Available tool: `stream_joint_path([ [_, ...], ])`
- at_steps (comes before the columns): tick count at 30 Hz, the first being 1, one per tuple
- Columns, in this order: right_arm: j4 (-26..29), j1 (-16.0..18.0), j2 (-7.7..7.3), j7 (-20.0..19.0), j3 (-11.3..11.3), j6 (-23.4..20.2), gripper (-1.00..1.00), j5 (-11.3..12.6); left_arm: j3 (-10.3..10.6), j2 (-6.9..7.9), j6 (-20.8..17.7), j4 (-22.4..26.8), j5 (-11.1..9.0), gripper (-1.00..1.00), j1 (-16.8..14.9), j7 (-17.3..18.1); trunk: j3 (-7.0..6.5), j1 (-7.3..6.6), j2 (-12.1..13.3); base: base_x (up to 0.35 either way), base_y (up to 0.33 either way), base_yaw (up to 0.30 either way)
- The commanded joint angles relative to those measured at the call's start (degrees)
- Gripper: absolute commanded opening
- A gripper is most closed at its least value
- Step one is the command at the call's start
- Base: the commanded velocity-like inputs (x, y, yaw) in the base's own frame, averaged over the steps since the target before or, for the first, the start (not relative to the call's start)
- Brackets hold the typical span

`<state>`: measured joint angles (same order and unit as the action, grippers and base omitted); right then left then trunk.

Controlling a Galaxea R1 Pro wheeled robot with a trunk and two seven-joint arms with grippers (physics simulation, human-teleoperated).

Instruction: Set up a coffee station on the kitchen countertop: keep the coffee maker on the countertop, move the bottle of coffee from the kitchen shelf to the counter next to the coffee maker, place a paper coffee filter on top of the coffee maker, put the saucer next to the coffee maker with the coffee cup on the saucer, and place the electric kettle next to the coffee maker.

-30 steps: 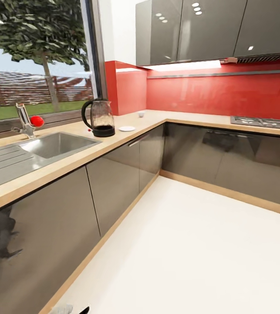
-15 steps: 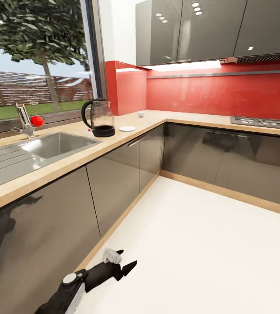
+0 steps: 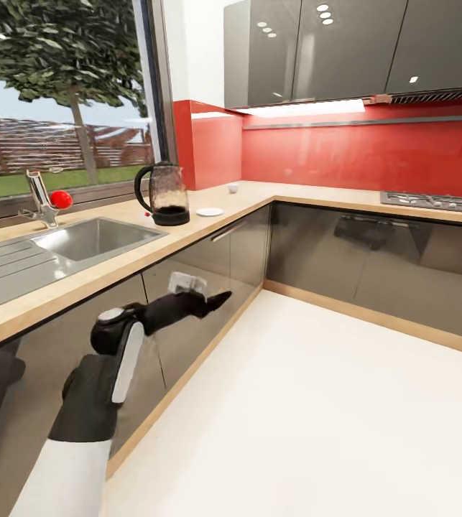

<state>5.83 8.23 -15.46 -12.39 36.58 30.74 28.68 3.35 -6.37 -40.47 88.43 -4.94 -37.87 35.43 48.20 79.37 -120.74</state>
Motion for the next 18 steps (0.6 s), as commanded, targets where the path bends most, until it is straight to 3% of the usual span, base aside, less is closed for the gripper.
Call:
stream_joint_path([
  [1,-0.02,0.03,-0.03,-0.44,0.22,0.11,1.0,0.6,-3.06,-0.03,-2.29,0.13,-0.34,1.0,-4.26,-0.86,0.07,0.0,-0.02,0.0,0.0,0.0],
  [3,-0.02,0.03,-0.04,-0.44,0.23,0.11,1.0,0.6,-4.71,-0.01,-2.95,0.15,-0.27,1.0,-6.54,-1.84,0.07,0.0,-0.02,0.0,0.0,0.0],
  [5,-0.02,0.03,-0.05,-0.44,0.24,0.09,1.0,0.59,-6.59,0.73,-3.68,0.07,-0.08,1.0,-10.54,-6.24,0.07,0.0,-0.02,0.0,0.0,0.0],
  [7,-0.02,0.03,-0.07,-0.44,0.24,0.04,1.0,0.59,-7.57,3.82,-3.96,0.11,0.03,1.0,-12.82,-17.6,0.07,0.0,-0.02,0.0,0.0,0.0],
  [8,-0.02,0.03,-0.05,-0.44,0.24,0.02,1.0,0.59,-7.73,5.57,-3.96,0.16,0.02,1.0,-13.11,-20.78,0.07,0.0,-0.02,0.0,0.0,0.0],
  [11,-0.02,0.03,-0.03,-0.48,0.24,-0.01,1.0,0.59,-9.01,8.31,-3.93,0.21,0.02,1.0,-13.42,-24.7,0.07,0.0,-0.02,0.0,0.0,0.0],
  [13,-0.02,0.03,-0.02,-0.5,0.24,0.0,1.0,0.59,-10.54,9.07,-3.93,0.26,0.02,1.0,-13.5,-26.18,0.07,0.0,-0.02,0.0,0.0,0.0],
  [15,-0.02,0.03,-0.07,-0.52,0.24,0.02,1.0,0.59,-14.86,10.02,-3.89,0.35,-0.02,1.0,-13.59,-28.19,0.07,0.0,-0.02,0.0,0.0,0.0],
  [18,-0.02,0.03,-0.08,-0.52,0.24,0.02,1.0,0.59,-16.53,10.4,-3.8,0.45,-0.05,1.0,-13.61,-28.75,0.07,0.0,-0.02,0.0,0.0,0.0],
])
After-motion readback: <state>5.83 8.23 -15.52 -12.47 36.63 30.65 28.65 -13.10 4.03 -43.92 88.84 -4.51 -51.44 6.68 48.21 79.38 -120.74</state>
